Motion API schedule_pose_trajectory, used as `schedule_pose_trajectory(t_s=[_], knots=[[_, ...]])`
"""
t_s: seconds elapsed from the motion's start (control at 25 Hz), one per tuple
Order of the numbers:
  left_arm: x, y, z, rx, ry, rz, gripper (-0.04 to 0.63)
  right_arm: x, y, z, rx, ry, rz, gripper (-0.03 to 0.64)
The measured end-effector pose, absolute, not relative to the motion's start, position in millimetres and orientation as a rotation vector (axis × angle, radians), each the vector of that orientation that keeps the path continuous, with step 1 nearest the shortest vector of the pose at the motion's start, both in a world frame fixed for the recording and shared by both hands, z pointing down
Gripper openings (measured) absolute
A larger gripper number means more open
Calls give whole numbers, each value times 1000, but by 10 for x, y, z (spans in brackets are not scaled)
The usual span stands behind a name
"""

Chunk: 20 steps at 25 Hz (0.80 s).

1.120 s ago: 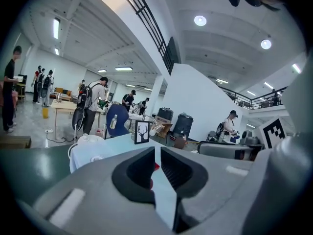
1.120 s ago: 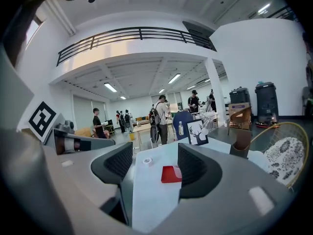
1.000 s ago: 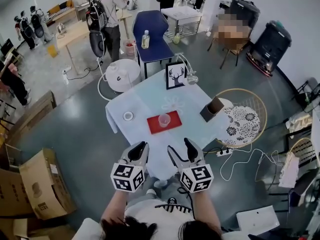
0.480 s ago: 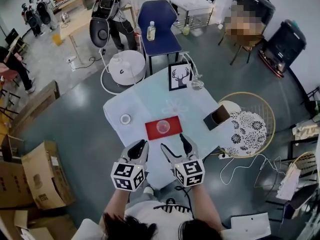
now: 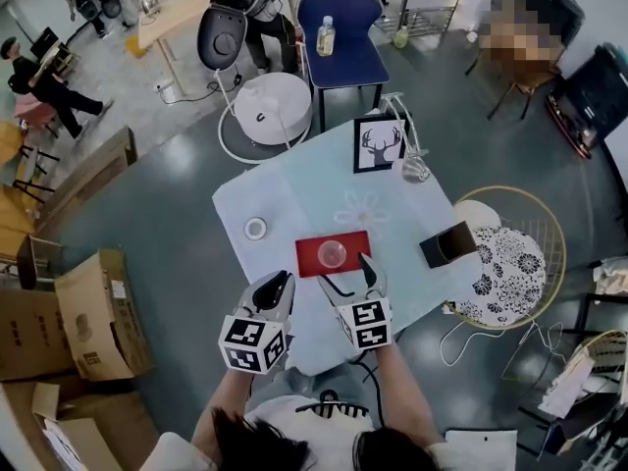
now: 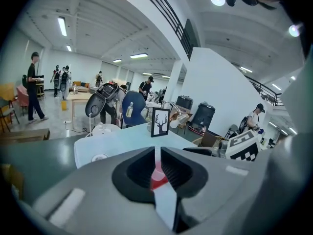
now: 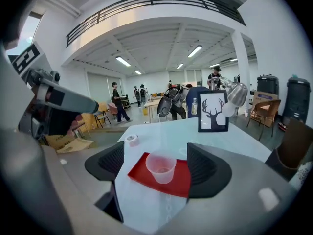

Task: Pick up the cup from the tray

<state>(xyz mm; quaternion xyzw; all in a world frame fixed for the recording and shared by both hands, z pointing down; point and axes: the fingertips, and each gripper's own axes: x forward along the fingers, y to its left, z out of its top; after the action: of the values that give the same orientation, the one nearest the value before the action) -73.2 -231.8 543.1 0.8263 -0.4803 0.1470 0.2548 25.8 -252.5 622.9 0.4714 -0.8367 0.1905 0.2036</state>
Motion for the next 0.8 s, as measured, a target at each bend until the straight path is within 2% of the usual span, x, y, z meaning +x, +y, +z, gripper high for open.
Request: schedule_pose_trajectory(t_s=[0.52, 0.8], knots=[[-763, -2563, 5596, 2158, -1392, 422, 28, 83, -2795, 6923, 1120, -2200, 542, 431], [-868, -2491, 5659, 2116, -1426, 448, 28, 110, -2838, 7053, 1118, -2132, 522, 354]])
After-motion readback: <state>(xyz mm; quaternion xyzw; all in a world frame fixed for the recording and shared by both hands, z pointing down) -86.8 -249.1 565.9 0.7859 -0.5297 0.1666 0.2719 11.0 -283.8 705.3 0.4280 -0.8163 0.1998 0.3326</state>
